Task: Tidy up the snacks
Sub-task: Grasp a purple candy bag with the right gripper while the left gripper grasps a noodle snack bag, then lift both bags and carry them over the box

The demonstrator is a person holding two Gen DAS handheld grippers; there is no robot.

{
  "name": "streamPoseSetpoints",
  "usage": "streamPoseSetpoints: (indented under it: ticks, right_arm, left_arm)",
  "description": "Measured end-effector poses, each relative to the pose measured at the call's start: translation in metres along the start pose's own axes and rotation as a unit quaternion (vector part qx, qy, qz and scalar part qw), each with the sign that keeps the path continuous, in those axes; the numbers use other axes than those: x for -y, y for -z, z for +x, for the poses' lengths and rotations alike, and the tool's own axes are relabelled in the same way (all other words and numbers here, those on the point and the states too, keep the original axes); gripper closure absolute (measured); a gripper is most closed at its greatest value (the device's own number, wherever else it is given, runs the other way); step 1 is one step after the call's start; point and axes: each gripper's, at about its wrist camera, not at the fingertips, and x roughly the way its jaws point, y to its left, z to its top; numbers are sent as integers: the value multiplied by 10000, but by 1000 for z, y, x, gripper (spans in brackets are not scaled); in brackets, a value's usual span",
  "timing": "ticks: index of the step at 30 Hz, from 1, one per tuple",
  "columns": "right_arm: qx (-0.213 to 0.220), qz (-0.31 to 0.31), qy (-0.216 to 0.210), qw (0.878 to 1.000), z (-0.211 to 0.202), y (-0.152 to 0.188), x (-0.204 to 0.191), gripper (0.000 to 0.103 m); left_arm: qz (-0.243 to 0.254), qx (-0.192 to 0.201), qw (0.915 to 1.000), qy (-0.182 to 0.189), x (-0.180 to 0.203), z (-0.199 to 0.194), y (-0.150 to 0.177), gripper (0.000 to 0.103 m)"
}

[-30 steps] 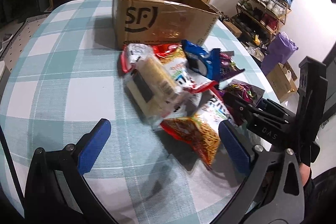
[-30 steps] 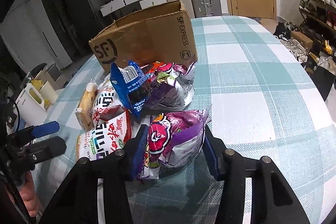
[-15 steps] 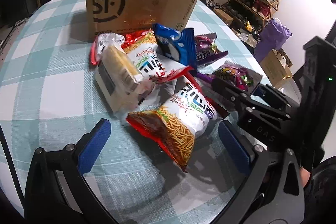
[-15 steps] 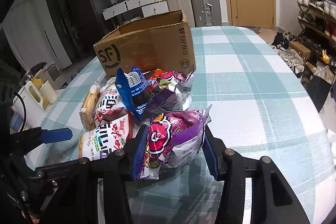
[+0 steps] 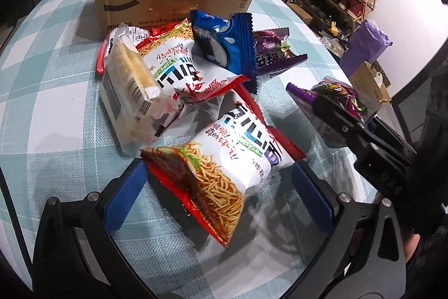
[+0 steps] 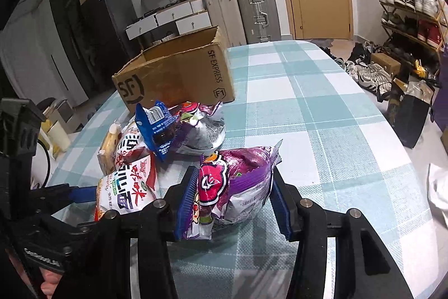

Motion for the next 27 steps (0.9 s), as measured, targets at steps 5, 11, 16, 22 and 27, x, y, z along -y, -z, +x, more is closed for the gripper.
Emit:
streamPoseSetpoints:
  ticks: [5,11,16,22,27]
  right_arm:
    - [45,-2,-34,10000,-1,0,-1,53]
    - [91,78,-88,9999,-4,1,2,53]
    - [122,107,-111,9998,-7,2,5,53]
    - [157,130,-126,9997,-9,2,6,53]
    - [187,128,-120,9997,-9,2,6,53]
  left_arm:
    - [-209,-64,9998,-9,-1,11,-6,2]
    - [-307,-53,9994,-147,5,22,-16,4]
    - [-195,15,9998,-18,14,28,-25,45]
    - [-114,13,9998,135,21,35,-31,61]
    - [-63,26,9998,160,22,34,-31,63]
